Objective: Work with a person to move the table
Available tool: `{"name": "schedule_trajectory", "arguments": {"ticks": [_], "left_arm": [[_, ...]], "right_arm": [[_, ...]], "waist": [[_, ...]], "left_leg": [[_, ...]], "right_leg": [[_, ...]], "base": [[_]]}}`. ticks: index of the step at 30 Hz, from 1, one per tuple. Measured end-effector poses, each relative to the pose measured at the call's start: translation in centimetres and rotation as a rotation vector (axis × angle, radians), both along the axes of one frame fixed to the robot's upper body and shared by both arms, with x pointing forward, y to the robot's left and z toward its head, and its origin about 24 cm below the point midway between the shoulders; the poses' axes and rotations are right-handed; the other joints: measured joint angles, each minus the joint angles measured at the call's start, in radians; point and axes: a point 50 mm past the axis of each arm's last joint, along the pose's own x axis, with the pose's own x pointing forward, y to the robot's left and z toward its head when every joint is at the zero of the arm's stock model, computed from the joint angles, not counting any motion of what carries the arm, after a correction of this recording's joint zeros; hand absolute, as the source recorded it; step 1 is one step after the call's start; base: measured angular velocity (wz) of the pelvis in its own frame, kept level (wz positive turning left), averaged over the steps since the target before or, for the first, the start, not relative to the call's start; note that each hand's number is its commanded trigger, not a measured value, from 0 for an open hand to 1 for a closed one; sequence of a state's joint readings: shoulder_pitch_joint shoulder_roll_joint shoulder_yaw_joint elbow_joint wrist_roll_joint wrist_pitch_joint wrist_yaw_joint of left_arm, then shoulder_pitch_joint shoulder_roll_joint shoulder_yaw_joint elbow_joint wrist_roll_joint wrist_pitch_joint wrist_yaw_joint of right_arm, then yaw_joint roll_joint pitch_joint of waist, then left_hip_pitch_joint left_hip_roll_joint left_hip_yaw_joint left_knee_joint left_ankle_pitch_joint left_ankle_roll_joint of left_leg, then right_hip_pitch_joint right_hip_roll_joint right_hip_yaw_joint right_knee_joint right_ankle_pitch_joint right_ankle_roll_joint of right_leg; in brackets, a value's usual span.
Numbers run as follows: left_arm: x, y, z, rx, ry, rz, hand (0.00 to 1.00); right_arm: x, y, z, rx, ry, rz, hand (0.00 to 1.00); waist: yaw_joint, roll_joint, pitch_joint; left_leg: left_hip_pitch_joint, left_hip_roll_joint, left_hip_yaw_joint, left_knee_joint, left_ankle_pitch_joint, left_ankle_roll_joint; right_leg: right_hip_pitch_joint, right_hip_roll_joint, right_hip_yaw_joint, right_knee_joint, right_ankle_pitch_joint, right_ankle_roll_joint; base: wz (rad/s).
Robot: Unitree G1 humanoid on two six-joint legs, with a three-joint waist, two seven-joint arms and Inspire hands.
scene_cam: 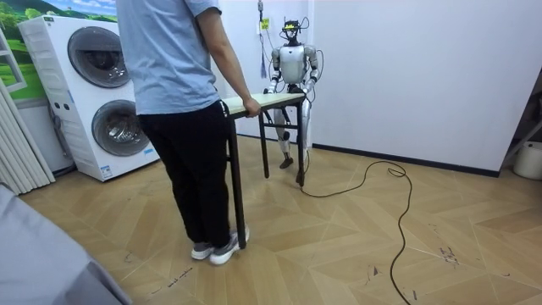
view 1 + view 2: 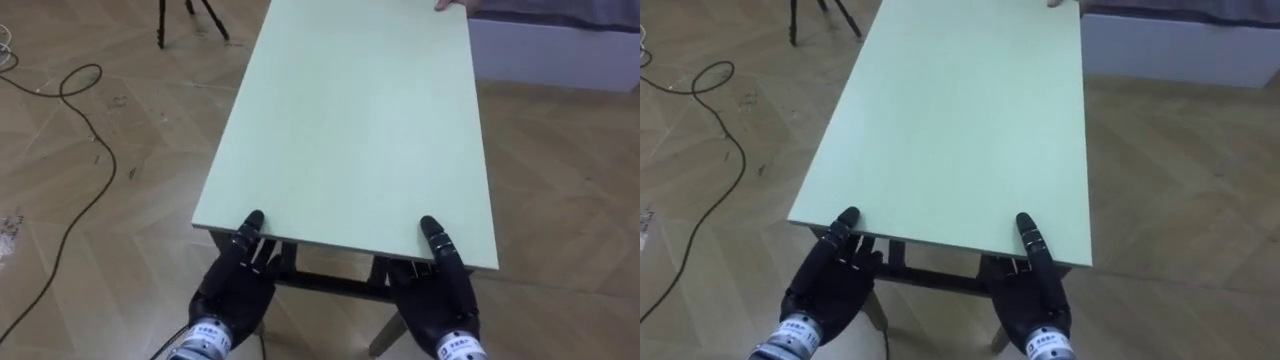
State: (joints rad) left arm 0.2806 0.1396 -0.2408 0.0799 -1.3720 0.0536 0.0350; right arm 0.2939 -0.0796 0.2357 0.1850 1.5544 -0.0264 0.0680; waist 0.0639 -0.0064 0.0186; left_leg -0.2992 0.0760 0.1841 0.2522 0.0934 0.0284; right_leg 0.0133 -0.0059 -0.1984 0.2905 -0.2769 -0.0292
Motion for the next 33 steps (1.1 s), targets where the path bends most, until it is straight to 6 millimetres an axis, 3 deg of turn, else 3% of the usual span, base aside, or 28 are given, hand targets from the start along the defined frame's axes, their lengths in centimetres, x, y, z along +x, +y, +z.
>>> {"name": "schedule_trajectory", "arguments": {"ticks": [1,2,3,4,5,6,7,8,9,11,12,14,16,19,22,26,29,33], "left_arm": [[0.1,0.0,0.0,0.003,-0.002,-0.001,1.0],[0.1,0.1,0.1,0.006,-0.004,-0.001,1.0],[0.2,0.1,0.0,0.009,-0.005,0.002,1.0],[0.0,0.1,-0.2,0.008,-0.002,0.005,1.0],[-0.5,0.2,-0.6,0.0,0.006,0.015,1.0],[-1.0,0.3,-0.9,-0.005,0.012,0.018,1.0],[-1.5,0.2,-1.1,-0.01,0.027,0.021,1.0],[-1.7,0.2,-1.2,-0.012,0.035,0.022,1.0],[-2.1,0.2,-1.4,-0.02,0.046,0.022,1.0],[-2.3,0.0,-1.5,-0.035,0.056,0.017,1.0],[-2.3,-0.2,-1.5,-0.041,0.055,0.014,1.0],[-2.2,-0.3,-1.4,-0.045,0.051,0.017,1.0],[-2.1,-0.3,-1.4,-0.044,0.05,0.021,1.0],[-1.9,-0.4,-1.3,-0.045,0.042,0.021,1.0],[-1.8,-0.4,-1.3,-0.05,0.044,0.025,1.0],[-1.5,-0.5,-1.1,-0.051,0.036,0.02,1.0],[-1.5,-1.0,-1.1,-0.069,0.051,0.024,1.0],[-1.6,-1.2,-1.4,-0.077,0.087,0.033,1.0]], "right_arm": [[0.0,0.1,0.0,0.007,0.001,0.001,1.0],[0.0,0.1,0.0,0.007,0.001,0.001,1.0],[0.1,0.0,0.1,0.003,-0.003,0.005,1.0],[0.2,0.0,0.0,0.001,0.0,0.007,1.0],[0.1,0.1,-0.2,-0.006,0.007,0.019,1.0],[-0.1,0.0,-0.2,-0.016,0.012,0.028,1.0],[-0.3,-0.2,-0.3,-0.031,0.017,0.037,1.0],[-0.4,-0.2,-0.4,-0.035,0.02,0.039,1.0],[-0.4,-0.2,-0.4,-0.047,0.02,0.042,1.0],[-0.4,-0.5,-0.3,-0.061,0.015,0.042,1.0],[-0.2,-0.6,-0.2,-0.075,0.006,0.042,1.0],[0.1,-0.8,0.0,-0.095,-0.006,0.047,1.0],[0.2,-0.8,0.1,-0.098,-0.012,0.051,1.0],[0.3,-1.0,0.3,-0.111,-0.026,0.049,1.0],[0.4,-1.0,0.4,-0.113,-0.032,0.052,1.0],[0.8,-1.2,0.7,-0.123,-0.046,0.05,1.0],[1.1,-1.4,0.8,-0.137,-0.052,0.056,1.0],[1.2,-1.5,0.8,-0.157,-0.047,0.065,1.0]], "waist": [[0.003,0.002,-0.0012],[0.006,0.001,-0.0017],[0.01,0.001,0.0006],[0.019,0.001,0.0006],[0.034,0.005,-0.0012],[0.037,0.015,0.001],[0.035,0.024,0.0017],[0.028,0.029,0.001],[0.01,0.037,0.0051],[-0.008,0.047,0.006],[-0.017,0.059,0.0078],[-0.035,0.07,0.0119],[-0.054,0.07,0.0123],[-0.07,0.073,0.0114],[-0.094,0.08,0.011],[-0.097,0.081,0.0111],[-0.099,0.094,0.0117],[-0.096,0.097,0.0119]], "left_leg": [[0.001,0.0,-0.026,-0.035,0.043,-0.033],[0.002,0.0,-0.04,-0.057,0.068,-0.064],[-0.002,0.007,-0.055,-0.049,0.076,-0.095],[-0.008,0.014,-0.047,0.007,0.036,-0.095],[-0.017,0.03,-0.041,0.162,-0.079,-0.073],[-0.022,0.05,-0.044,0.315,-0.175,-0.074],[-0.019,0.062,-0.062,0.455,-0.241,-0.083],[-0.013,0.069,-0.072,0.512,-0.261,-0.083],[0.015,0.075,-0.092,0.589,-0.287,-0.085],[0.079,0.095,-0.1,0.645,-0.3,-0.091],[0.132,0.109,-0.104,0.646,-0.302,-0.095],[0.197,0.118,-0.101,0.561,-0.346,-0.121],[0.228,0.099,-0.089,0.444,-0.392,-0.12],[0.252,0.07,-0.09,0.315,-0.411,-0.124],[0.279,0.068,-0.088,0.209,-0.428,-0.123],[0.293,0.066,-0.088,0.137,-0.443,-0.119],[0.294,0.063,-0.076,0.111,-0.447,-0.113],[0.313,0.031,-0.07,0.06,-0.424,-0.087]], "right_leg": [[-0.013,0.01,-0.002,0.0,0.008,-0.015],[-0.023,0.012,-0.007,-0.001,0.014,-0.023],[-0.038,-0.003,-0.039,-0.005,0.029,-0.041],[-0.041,-0.008,-0.057,-0.006,0.034,-0.045],[-0.039,-0.011,-0.075,-0.011,0.045,-0.051],[-0.039,-0.01,-0.109,-0.01,0.05,-0.057],[-0.042,-0.005,-0.14,-0.009,0.054,-0.064],[-0.045,-0.002,-0.153,-0.009,0.056,-0.067],[-0.051,0.004,-0.173,-0.004,0.057,-0.071],[-0.072,0.011,-0.189,0.016,0.057,-0.076],[-0.091,0.012,-0.205,0.034,0.057,-0.076],[-0.122,0.008,-0.218,0.063,0.058,-0.073],[-0.147,-0.003,-0.216,0.07,0.072,-0.065],[-0.186,-0.011,-0.173,0.073,0.097,-0.065],[-0.209,-0.013,-0.161,0.081,0.108,-0.066],[-0.242,-0.013,-0.168,0.089,0.119,-0.07],[-0.25,-0.015,-0.171,0.072,0.141,-0.07],[-0.261,-0.038,-0.158,0.071,0.166,-0.065]], "base": [[0.15],[0.0],[-0.15],[-0.43],[-0.47],[-0.36],[-0.07],[0.21],[0.31],[0.32],[0.34],[0.29],[0.3],[0.34],[0.26],[0.09],[0.0],[-0.06]]}}
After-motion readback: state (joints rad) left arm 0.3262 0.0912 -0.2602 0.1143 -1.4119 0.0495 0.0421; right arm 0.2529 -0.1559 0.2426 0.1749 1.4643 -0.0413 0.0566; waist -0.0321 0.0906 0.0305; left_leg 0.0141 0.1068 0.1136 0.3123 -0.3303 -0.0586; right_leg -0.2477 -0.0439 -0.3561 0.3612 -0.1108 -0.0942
